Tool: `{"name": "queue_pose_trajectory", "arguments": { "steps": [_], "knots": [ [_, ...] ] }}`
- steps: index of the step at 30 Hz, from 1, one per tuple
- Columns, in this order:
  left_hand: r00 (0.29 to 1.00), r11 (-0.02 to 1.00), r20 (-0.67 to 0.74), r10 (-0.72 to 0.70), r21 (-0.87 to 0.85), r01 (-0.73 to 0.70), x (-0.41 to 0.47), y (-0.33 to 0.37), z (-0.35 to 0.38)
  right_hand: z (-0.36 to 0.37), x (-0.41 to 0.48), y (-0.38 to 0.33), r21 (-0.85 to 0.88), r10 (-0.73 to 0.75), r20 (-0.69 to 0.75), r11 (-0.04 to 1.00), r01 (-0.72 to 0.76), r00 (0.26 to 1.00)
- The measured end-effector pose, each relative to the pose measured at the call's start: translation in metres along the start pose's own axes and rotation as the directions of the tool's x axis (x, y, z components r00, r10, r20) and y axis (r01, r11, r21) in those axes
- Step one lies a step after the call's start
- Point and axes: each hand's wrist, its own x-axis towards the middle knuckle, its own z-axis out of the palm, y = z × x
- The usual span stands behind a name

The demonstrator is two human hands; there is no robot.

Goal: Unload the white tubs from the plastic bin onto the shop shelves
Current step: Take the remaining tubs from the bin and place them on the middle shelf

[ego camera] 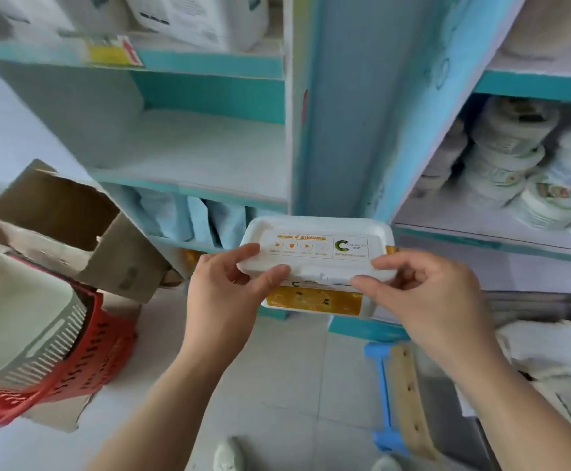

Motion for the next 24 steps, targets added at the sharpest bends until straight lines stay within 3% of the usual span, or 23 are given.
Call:
{"name": "queue_pose_trajectory", "arguments": {
  "steps": [9, 17, 24],
  "knots": [
    [0.968, 0.994, -0.232, 0.095, -0.024, -0.103, 0.109, -0.032, -0.121, 0.160, 0.059, -0.094, 0.127, -0.236, -0.008, 0.964, 0.235, 0.972],
    [0.921, 0.969, -0.327, 0.212, -0.051, -0.241, 0.213, -0.031, -0.138, 0.229, 0.160, -0.127, 0.127, -0.376, -0.055, 0.916, 0.380, 0.925],
    [0.906, 0.958, -0.339, 0.253, -0.042, -0.283, 0.290, -0.028, -0.129, 0.269, 0.235, -0.132, 0.115, -0.403, -0.079, 0.905, 0.410, 0.912]
  ]
}}
